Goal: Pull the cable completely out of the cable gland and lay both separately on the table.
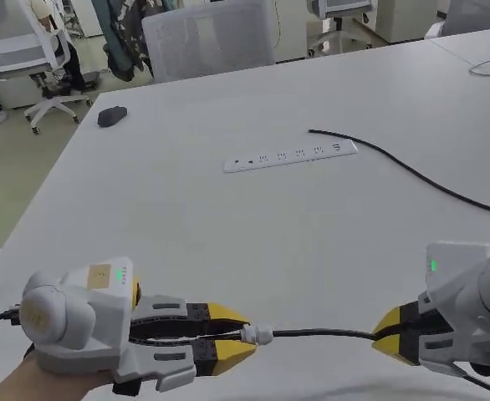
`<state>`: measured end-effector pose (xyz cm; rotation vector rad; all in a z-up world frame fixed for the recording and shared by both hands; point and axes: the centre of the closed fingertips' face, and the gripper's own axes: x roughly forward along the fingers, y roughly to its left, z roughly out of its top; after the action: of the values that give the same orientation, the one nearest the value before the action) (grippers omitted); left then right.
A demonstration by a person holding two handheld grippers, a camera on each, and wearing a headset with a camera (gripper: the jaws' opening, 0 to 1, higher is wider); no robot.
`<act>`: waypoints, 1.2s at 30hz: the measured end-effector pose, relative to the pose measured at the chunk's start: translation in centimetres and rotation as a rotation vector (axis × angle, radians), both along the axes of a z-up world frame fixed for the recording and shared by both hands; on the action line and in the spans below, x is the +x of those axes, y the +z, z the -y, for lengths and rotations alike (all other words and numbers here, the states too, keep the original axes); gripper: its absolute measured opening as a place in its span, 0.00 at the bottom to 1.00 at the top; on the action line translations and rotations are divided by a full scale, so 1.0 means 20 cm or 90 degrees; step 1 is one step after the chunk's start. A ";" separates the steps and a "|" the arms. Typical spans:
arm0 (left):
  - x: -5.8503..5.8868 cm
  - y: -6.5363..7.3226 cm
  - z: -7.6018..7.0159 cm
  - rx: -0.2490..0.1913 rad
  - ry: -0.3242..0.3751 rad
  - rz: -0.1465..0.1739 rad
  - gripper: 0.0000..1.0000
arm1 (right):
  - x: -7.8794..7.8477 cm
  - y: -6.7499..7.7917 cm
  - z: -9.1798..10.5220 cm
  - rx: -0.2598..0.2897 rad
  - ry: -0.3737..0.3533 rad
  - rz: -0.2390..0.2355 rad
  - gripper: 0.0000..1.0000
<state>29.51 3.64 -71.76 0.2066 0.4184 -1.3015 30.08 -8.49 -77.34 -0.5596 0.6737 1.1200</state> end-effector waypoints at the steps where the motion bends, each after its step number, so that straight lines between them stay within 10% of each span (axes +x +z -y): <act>1: 0.00 0.00 0.00 0.000 0.001 0.001 0.15 | 0.00 0.00 0.01 0.000 -0.001 -0.002 0.00; 20: 0.00 -0.01 -0.04 -0.001 0.017 -0.001 0.15 | -0.01 -0.06 0.04 -0.029 -0.004 -0.008 0.05; 29: 0.01 -0.01 -0.03 -0.004 0.019 0.001 0.15 | -0.05 0.21 -0.31 0.139 0.045 -0.017 0.24; 36: 0.01 0.00 -0.03 -0.007 0.018 0.001 0.15 | -0.05 0.17 -0.48 0.115 0.096 -0.017 0.18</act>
<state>29.67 4.22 -71.70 0.1918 0.4117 -1.2756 29.04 1.01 -73.91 -0.4474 0.5537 1.3168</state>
